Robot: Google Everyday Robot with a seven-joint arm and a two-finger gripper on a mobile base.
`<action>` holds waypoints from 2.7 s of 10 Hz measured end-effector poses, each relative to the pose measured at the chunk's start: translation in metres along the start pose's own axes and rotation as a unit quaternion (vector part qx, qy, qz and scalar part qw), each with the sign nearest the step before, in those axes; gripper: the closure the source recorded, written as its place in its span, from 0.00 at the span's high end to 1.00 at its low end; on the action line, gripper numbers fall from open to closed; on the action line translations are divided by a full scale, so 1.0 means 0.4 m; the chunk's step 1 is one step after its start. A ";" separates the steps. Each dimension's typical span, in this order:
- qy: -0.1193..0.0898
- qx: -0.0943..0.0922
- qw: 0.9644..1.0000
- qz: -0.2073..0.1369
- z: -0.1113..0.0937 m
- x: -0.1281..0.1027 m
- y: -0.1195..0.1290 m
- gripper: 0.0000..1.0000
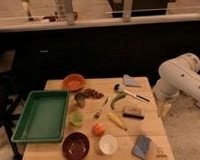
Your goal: Place banana in purple bowl
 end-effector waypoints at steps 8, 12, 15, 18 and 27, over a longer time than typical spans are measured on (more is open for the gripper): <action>0.000 0.000 1.000 0.000 0.000 0.000 0.000 0.80; 0.000 0.000 1.000 0.000 0.000 0.000 0.000 0.80; 0.000 0.000 1.000 0.000 0.000 0.000 0.000 0.80; 0.000 0.000 1.000 0.000 0.000 0.000 0.000 0.80; -0.034 -0.041 0.988 0.143 0.030 -0.010 0.019 0.80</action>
